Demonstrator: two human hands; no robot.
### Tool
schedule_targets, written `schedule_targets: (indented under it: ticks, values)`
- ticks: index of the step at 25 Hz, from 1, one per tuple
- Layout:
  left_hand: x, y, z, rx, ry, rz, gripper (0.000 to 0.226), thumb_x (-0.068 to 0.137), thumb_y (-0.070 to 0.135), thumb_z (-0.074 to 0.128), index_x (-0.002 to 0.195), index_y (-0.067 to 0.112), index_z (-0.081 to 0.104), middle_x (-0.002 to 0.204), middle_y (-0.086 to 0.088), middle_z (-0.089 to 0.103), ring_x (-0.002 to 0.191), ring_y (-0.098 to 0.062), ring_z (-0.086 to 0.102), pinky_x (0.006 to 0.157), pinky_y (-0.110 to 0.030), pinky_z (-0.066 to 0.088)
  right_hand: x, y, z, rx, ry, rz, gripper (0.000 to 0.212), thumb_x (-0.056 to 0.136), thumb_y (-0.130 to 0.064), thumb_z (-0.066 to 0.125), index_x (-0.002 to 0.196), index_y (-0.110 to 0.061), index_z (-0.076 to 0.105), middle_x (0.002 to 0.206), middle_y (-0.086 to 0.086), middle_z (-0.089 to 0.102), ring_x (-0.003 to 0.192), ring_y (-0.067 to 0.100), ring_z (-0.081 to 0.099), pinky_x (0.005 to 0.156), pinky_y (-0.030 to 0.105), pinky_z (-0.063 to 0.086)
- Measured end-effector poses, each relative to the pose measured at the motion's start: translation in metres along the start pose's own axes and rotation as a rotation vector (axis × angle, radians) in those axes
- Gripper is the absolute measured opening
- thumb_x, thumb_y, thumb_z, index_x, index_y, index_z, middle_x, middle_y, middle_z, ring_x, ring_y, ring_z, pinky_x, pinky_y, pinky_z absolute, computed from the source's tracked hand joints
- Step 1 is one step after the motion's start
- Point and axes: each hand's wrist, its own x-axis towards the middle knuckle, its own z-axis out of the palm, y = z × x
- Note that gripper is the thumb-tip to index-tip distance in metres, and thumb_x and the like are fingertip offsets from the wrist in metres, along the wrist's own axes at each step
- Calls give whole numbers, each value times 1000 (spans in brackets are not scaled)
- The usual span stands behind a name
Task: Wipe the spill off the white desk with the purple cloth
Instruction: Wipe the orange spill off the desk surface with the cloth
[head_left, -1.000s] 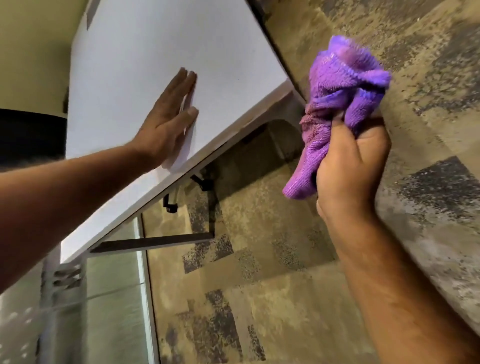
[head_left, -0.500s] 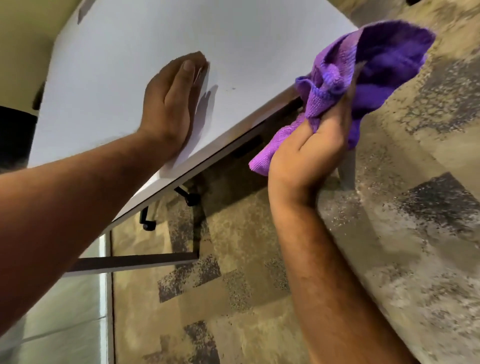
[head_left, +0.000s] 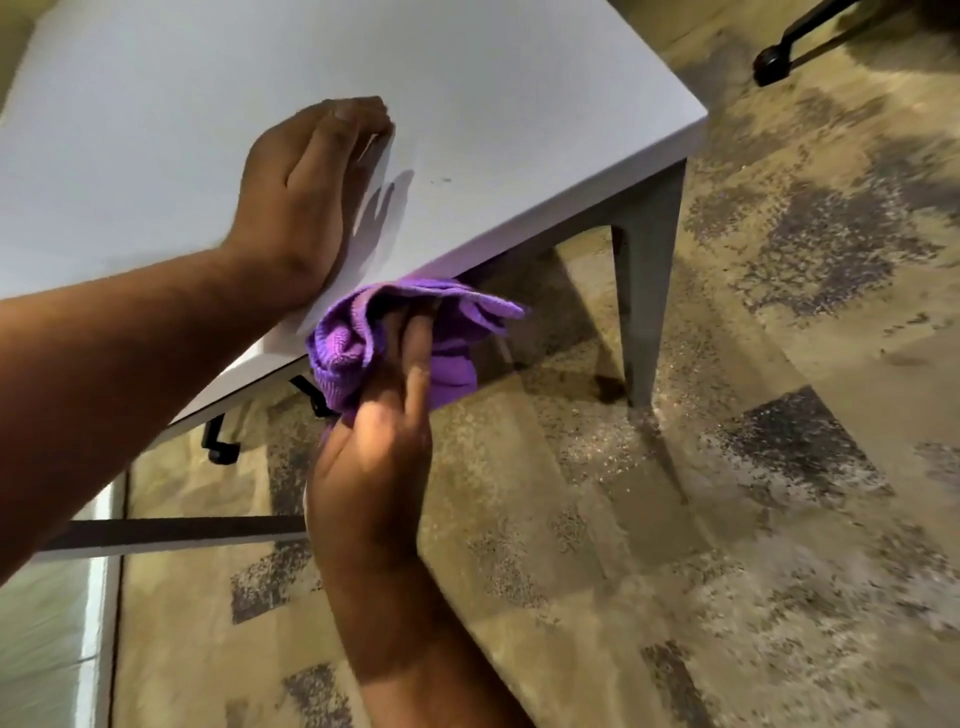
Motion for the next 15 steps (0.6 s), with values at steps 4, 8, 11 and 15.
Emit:
schedule_targets:
  ticks: [4,8,11,15]
  values:
    - [-5,9,-1,-21,26,-63,31,105,43,46,104,26,72,108,6,73,114,-18,68,113,-47,51,20,-20,-13,-103,26,-167,61,103,-7,34,163,-10,32,177,7,11,165,28,14,125,55,38]
    - [-11,13,2,80,99,-65,48,108,46,38,112,13,73,103,7,70,94,11,63,94,-22,51,97,-9,-45,-178,236,-232,60,99,5,42,159,-2,40,172,28,25,162,42,15,132,56,19]
    - [-11,12,3,71,145,-86,47,110,41,37,121,11,72,113,8,70,99,21,62,96,-4,47,120,8,-56,-164,275,-364,56,98,10,40,154,8,45,167,40,25,159,53,16,135,40,11]
    - [-11,13,-3,136,240,-95,46,111,40,38,114,11,75,107,10,71,96,8,63,87,-10,45,54,14,-19,-251,-2,-437,58,99,17,39,153,0,51,168,30,32,162,43,13,133,48,23]
